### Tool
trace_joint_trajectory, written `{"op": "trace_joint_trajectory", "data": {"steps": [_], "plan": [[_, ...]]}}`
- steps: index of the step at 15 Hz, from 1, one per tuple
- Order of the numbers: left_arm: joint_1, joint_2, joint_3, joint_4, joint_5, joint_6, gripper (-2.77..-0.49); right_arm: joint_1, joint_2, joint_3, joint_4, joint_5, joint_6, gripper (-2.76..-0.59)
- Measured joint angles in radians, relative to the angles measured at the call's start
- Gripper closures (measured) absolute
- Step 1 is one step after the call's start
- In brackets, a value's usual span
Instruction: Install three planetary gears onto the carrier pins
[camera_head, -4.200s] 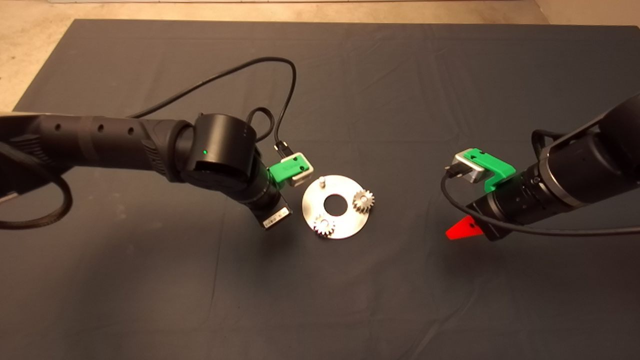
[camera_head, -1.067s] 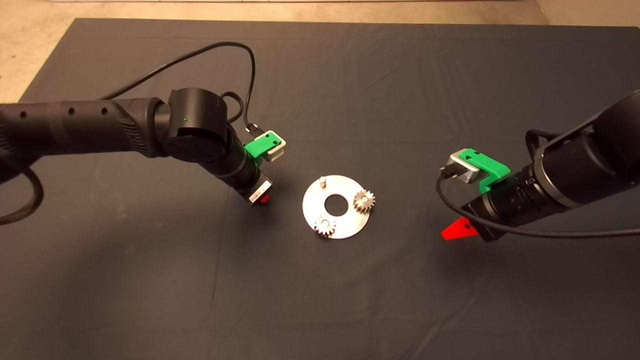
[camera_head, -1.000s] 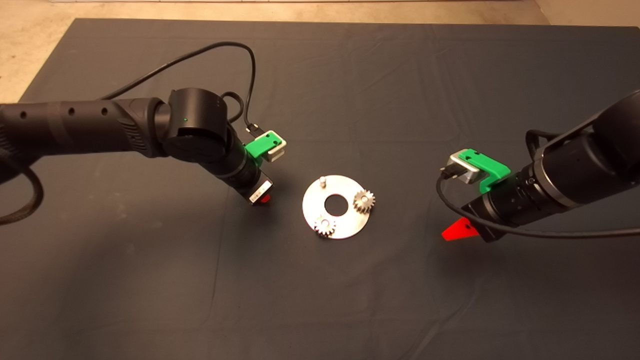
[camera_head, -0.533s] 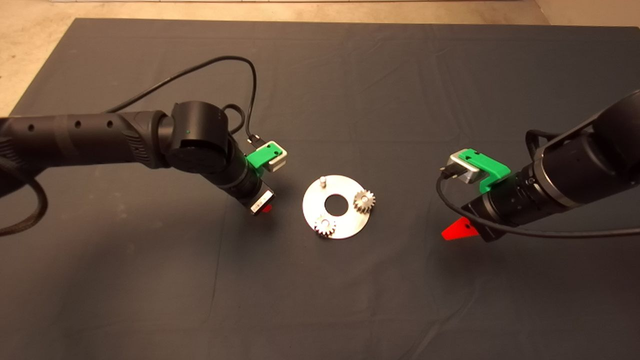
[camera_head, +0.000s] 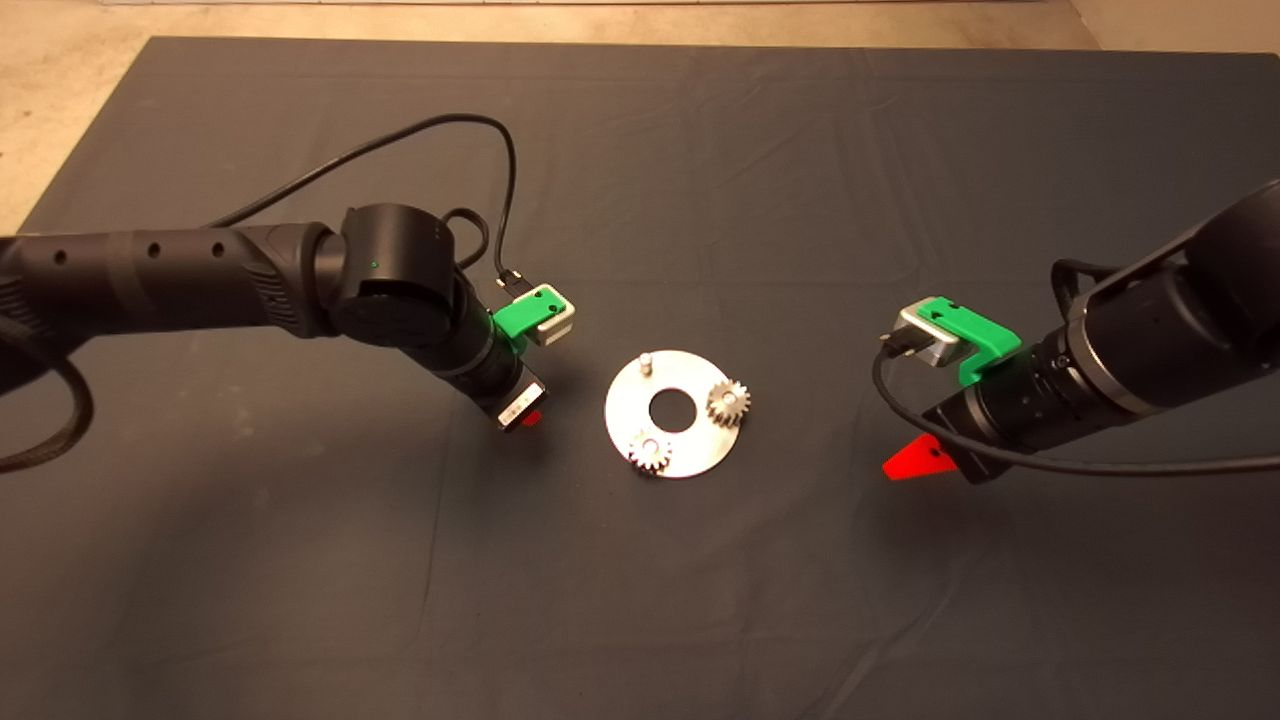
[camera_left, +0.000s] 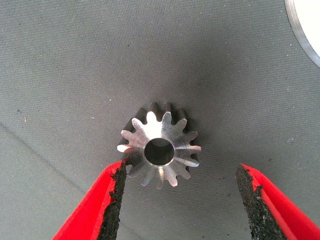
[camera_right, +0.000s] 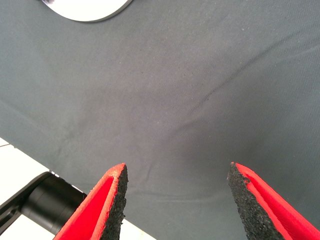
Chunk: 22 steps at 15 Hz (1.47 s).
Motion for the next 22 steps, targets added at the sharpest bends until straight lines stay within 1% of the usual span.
{"op": "trace_joint_trajectory", "data": {"steps": [1,4,6,12,21,22], "plan": [[0.0,0.0,0.0,0.0,0.001,0.013,-1.5,0.0,0.0,0.0,0.0,0.0,0.0,-1.47],[0.0,0.0,0.0,0.0,0.006,0.014,-1.5,0.0,0.0,0.0,0.0,0.0,0.0,-1.47],[0.0,0.0,0.0,0.0,0.016,0.014,-1.5,0.0,0.0,0.0,0.0,0.0,0.0,-1.47],[-0.001,0.0,0.011,0.0,0.017,0.014,-1.5,0.0,0.0,0.0,0.0,0.0,0.0,-1.47],[-0.001,-0.003,0.007,0.002,0.015,0.015,-1.5,0.0,0.0,0.0,0.0,0.0,0.0,-1.47],[-0.001,-0.002,0.004,0.003,0.015,0.022,-1.5,0.0,0.0,0.0,0.0,0.0,0.0,-1.47]]}}
